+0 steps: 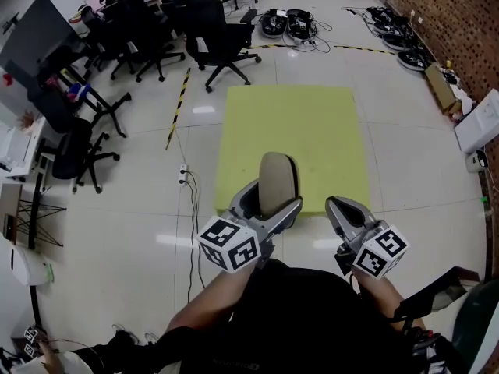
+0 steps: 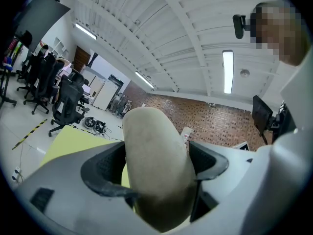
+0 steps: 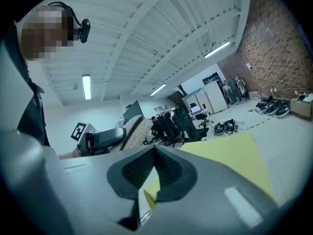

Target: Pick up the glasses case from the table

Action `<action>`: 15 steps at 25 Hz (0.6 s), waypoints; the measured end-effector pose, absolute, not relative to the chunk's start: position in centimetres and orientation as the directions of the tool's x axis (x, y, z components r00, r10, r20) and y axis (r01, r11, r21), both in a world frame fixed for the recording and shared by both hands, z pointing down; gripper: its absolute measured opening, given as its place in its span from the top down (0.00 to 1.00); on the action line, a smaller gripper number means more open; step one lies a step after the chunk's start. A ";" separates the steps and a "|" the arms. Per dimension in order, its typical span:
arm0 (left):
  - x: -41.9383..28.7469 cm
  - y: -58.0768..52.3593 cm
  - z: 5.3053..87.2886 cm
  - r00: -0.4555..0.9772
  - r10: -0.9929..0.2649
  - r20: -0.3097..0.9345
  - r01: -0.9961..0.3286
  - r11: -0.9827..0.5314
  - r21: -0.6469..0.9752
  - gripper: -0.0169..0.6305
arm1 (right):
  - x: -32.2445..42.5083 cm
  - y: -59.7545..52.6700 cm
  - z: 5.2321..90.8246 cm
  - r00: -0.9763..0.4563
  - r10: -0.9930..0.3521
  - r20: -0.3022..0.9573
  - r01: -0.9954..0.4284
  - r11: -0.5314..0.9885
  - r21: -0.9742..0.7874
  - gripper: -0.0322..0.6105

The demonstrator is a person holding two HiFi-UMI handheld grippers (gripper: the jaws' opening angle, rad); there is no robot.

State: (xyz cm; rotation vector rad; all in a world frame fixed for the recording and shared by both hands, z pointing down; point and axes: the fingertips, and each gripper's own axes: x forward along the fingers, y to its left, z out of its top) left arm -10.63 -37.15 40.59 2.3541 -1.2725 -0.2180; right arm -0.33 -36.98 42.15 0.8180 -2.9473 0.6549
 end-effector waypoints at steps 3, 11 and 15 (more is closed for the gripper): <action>-8.4 -36.0 40.3 0.555 -0.828 0.075 -0.758 -0.467 0.455 0.34 | 2.2 -36.0 41.8 -0.864 -0.490 0.116 -0.493 0.776 -0.392 0.95; -3.4 -34.2 39.3 0.539 -0.840 0.071 -0.775 -0.461 0.433 0.34 | 7.6 -33.7 41.8 -0.872 -0.478 0.104 -0.479 0.792 -0.377 0.95; -2.9 -33.1 38.8 0.502 -0.860 0.087 -0.802 -0.426 0.417 0.34 | 9.1 -32.8 42.2 -0.878 -0.468 0.098 -0.466 0.790 -0.399 0.95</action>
